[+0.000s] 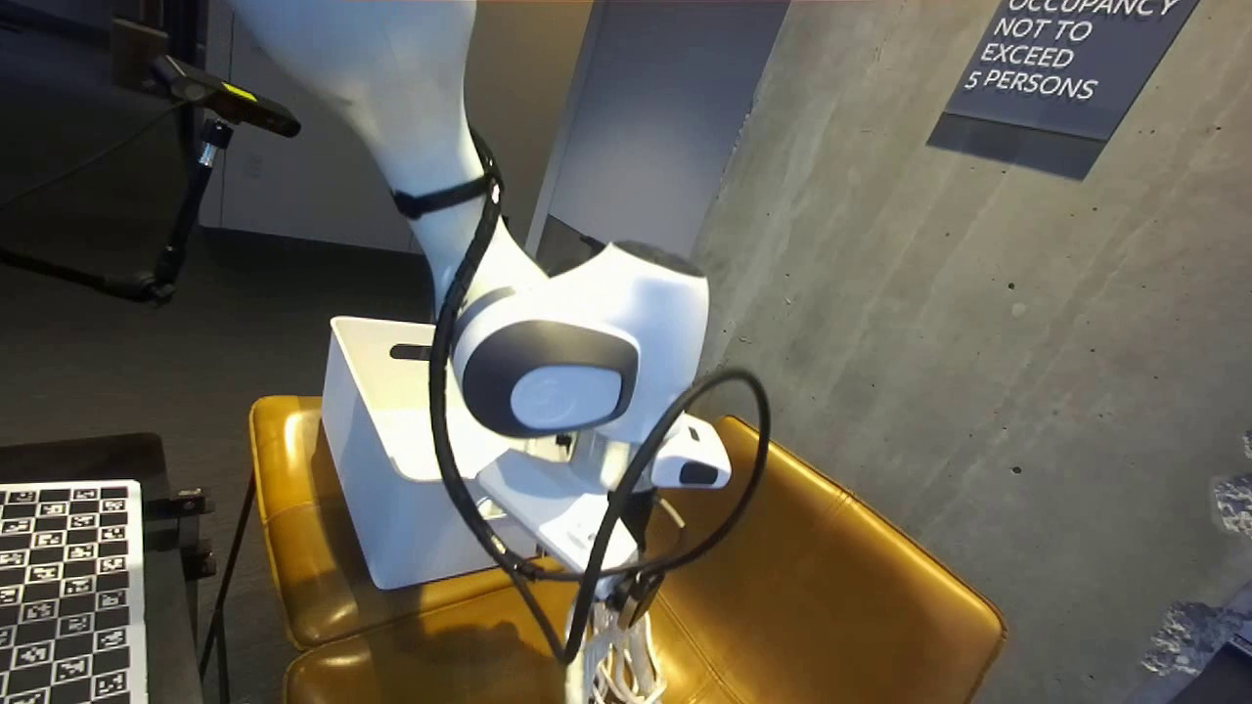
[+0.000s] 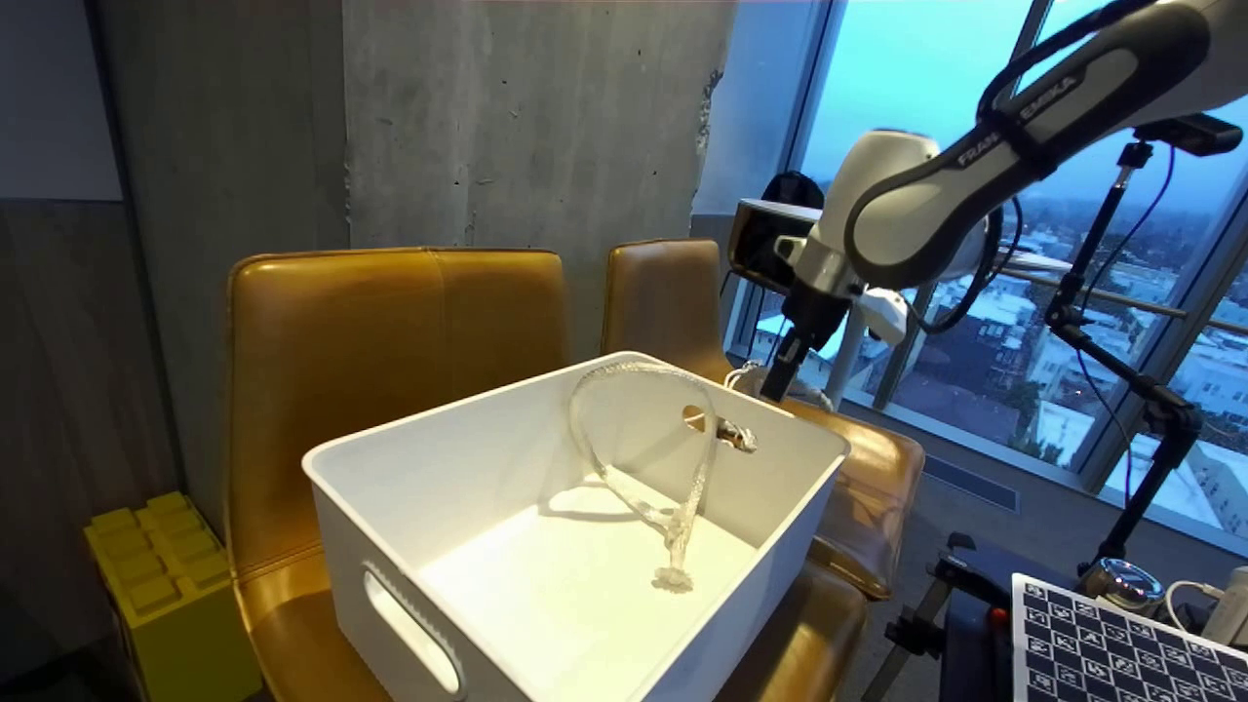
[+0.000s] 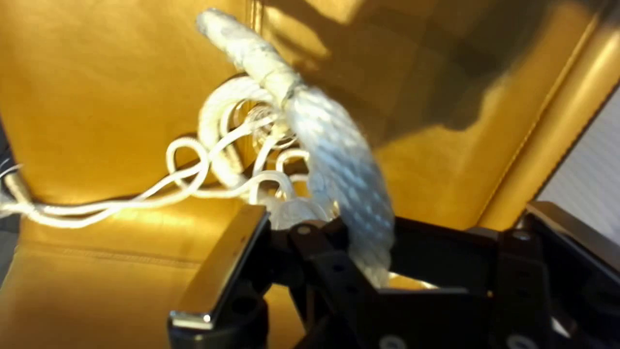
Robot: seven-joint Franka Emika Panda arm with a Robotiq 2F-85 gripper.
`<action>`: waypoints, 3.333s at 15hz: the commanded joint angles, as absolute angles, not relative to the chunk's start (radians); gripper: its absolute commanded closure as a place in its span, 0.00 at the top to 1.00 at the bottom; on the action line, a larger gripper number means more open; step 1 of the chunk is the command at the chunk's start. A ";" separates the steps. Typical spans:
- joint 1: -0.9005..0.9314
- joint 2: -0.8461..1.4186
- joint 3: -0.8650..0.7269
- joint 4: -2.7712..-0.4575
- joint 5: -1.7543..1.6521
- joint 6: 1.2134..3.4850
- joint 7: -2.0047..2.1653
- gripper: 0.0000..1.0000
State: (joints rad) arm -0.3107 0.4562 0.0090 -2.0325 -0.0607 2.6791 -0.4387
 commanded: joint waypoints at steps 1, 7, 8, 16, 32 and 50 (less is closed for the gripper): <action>-0.303 0.265 0.019 -2.069 -0.015 2.611 -0.459 0.00; -0.226 0.029 -0.002 -2.001 0.071 2.482 -0.459 0.00; -0.206 -0.004 -0.008 -1.979 0.071 2.446 -0.449 0.00; -0.045 -0.100 0.020 -1.670 0.011 2.185 -0.314 0.00; 0.043 -0.005 0.051 -1.592 -0.029 2.167 -0.255 0.00; -0.062 -0.120 -0.100 -1.518 0.056 2.092 -0.375 0.00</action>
